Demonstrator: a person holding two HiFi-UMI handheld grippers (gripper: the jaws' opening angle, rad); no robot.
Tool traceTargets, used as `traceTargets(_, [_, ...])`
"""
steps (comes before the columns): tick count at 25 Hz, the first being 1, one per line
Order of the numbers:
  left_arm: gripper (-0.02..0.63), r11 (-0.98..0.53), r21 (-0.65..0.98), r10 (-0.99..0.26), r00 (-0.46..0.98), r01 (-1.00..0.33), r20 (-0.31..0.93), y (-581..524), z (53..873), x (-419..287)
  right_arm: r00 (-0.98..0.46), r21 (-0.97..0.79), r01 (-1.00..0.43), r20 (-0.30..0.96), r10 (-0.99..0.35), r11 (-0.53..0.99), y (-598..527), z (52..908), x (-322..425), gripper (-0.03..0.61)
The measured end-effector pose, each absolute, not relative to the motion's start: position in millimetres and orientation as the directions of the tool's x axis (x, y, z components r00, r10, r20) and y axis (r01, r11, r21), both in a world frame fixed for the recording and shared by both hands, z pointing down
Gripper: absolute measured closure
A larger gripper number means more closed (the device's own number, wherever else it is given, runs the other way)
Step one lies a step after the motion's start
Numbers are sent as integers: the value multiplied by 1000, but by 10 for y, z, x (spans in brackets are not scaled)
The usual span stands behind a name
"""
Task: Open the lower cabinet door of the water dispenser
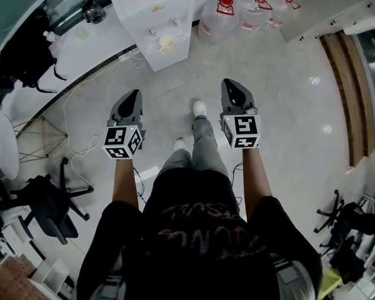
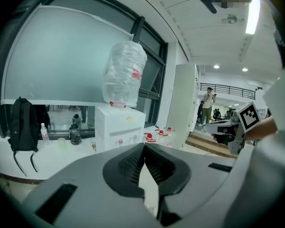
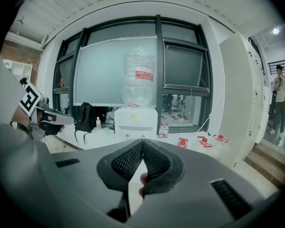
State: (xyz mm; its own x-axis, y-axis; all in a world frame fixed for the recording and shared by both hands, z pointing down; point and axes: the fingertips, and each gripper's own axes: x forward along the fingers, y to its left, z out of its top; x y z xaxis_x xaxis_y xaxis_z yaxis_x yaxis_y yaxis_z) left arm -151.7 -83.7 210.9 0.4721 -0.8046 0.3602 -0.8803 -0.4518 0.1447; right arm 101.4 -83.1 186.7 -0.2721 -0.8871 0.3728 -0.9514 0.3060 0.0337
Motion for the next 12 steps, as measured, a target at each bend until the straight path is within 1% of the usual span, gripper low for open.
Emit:
traceTargets(5, [603, -464, 141, -795, 481, -875, 369, -1153, 2358, -1354, -272, 48, -948, 397, -877, 315, -1171, 2182, 1072, 565])
traceTargets(12, [603, -445, 147, -788, 465, -883, 403, -1482, 2896, -1249, -279, -36, -956, 423, -862, 292, -1554, 2777, 1260, 565])
